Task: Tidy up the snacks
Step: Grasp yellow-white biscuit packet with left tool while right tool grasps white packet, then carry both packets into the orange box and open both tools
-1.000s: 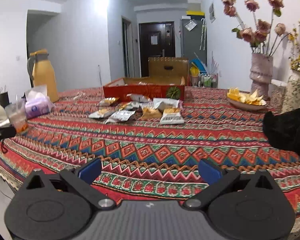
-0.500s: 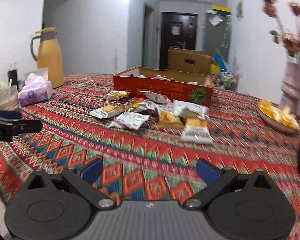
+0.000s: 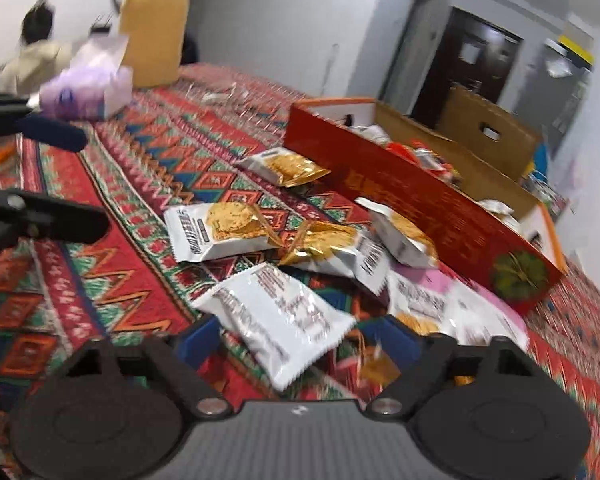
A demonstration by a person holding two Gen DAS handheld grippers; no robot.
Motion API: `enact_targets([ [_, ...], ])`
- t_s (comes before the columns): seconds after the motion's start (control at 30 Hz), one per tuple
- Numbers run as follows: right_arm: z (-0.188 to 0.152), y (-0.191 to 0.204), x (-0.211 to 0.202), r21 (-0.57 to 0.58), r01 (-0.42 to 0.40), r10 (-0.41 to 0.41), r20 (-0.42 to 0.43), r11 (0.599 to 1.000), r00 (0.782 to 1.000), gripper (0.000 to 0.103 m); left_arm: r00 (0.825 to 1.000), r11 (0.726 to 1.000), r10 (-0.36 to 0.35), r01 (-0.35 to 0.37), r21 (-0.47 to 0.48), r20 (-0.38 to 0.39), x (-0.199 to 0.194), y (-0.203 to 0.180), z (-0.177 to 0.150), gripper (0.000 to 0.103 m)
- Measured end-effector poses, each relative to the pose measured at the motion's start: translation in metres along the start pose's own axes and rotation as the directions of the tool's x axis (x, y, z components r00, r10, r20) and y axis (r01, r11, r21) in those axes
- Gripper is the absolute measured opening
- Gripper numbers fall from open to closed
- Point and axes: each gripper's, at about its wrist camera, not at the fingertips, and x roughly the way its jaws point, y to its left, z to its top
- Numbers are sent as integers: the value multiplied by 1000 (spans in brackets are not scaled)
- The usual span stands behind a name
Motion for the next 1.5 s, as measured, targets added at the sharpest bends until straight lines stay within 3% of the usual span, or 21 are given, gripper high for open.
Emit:
enact_targets([
  [0.17,9,-14,14,19,-104,104,21,994,994,76,999,999,-40,40,-13,-31,36,2,5,103],
  [0.27,9,-18,19,-12,-139,140,43,990,989,85,997,998,-67,66,-18,-46,57,3,11,102],
  [0.43,11,-24,25,-32,-146,148,57,989,987,85,993,994,-90,85,-64,-78,89,5,21,92],
  [0.5,12,-26,27,-28,-147,148,60,989,987,85,991,990,-114,107,-96,-66,93,7,22,76],
  [0.53,12,-27,28,-25,-157,158,61,987,986,84,989,986,-136,129,-109,-59,93,9,22,57],
  [0.57,13,-28,30,-21,-169,170,63,985,983,83,988,984,-141,132,-116,-68,93,11,21,47],
  [0.7,19,-30,39,0,-209,209,71,978,975,82,991,988,-115,107,-112,-63,90,15,19,46],
  [0.77,21,-31,42,37,-244,241,70,969,968,65,991,986,-117,108,-125,-64,87,17,17,48],
  [0.83,21,-31,41,72,-277,272,72,958,960,55,992,986,-112,104,-129,-60,83,18,14,51],
  [1.0,5,-20,21,117,-229,223,65,966,973,49,992,989,-105,96,-115,-76,67,9,7,44],
  [1.2,-48,-2,-44,225,-110,108,23,968,994,46,987,976,-146,133,-171,-69,2,-18,-29,41],
  [1.3,-87,6,-89,337,-13,8,17,941,1000,44,986,975,-155,144,-169,-54,-37,-33,-46,41],
  [1.4,-125,9,-128,480,20,-36,24,877,999,43,985,972,-164,153,-177,-52,-70,-46,-59,41],
  [1.5,-150,19,-160,487,68,-85,11,871,996,43,986,975,-164,155,-159,-41,-97,-58,-69,41],
])
